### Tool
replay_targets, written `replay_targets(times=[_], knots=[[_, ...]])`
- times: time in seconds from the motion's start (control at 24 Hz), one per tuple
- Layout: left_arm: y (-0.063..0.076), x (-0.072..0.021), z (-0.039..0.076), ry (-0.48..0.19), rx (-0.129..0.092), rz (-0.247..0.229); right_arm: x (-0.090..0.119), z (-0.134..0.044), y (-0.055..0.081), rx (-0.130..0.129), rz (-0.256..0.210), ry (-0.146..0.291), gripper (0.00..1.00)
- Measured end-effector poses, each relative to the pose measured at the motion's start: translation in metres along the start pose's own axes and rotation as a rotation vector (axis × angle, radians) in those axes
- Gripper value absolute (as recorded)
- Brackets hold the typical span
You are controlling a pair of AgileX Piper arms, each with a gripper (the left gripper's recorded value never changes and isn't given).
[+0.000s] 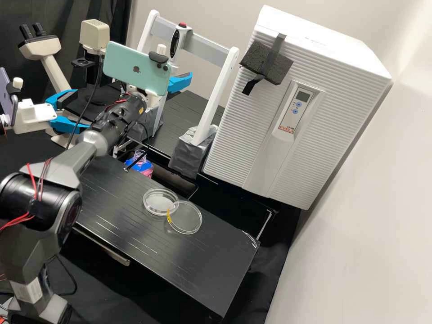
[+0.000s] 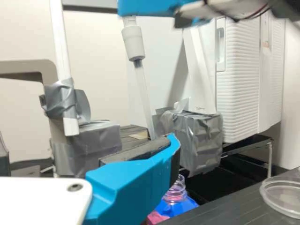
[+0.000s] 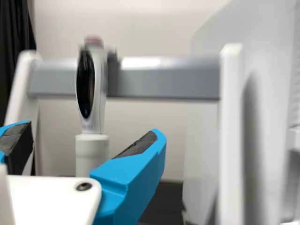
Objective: Use the pipette
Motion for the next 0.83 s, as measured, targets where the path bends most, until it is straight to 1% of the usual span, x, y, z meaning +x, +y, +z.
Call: replay_targets(times=[0.08,0.12,0.17,0.21,0.29,0.33,0.42,0.46,0.54,0.58,0.71,0.83], knots=[[-0.002,-0.0040,0.001,0.011,0.012,0.017,-0.015,-0.001,0.005,-0.003,0.061,0.029,1.00],[-0.002,-0.0084,0.001,0.031,0.031,0.037,-0.024,-0.003,0.008,-0.004,0.100,0.050,1.00],[-0.003,-0.0135,0.001,0.047,0.049,0.068,-0.035,-0.003,0.010,-0.005,0.144,0.067,1.00],[-0.003,-0.0189,0.000,0.058,0.055,0.097,-0.044,-0.002,0.011,-0.014,0.182,0.079,1.00],[-0.003,-0.0288,-0.003,0.085,0.048,0.128,-0.060,0.004,0.008,-0.029,0.241,0.077,1.00],[-0.004,-0.0331,-0.005,0.105,0.039,0.125,-0.067,0.007,0.006,-0.030,0.270,0.073,1.00],[-0.010,-0.0412,-0.010,0.149,0.020,0.100,-0.080,0.019,-0.005,-0.030,0.298,0.046,1.00],[-0.012,-0.0445,-0.012,0.168,0.012,0.091,-0.086,0.024,-0.009,-0.029,0.321,0.036,1.00],[-0.016,-0.0517,-0.015,0.185,0.010,0.071,-0.096,0.036,-0.015,-0.033,0.343,0.018,1.00],[-0.017,-0.0556,-0.016,0.195,0.005,0.066,-0.100,0.044,-0.017,-0.019,0.354,0.007,1.00],[-0.020,-0.0620,-0.019,0.221,-0.005,0.050,-0.106,0.061,-0.019,0.022,0.375,-0.022,1.00],[-0.022,-0.0651,-0.021,0.239,-0.009,0.041,-0.111,0.078,-0.021,0.039,0.375,-0.068,1.00]])
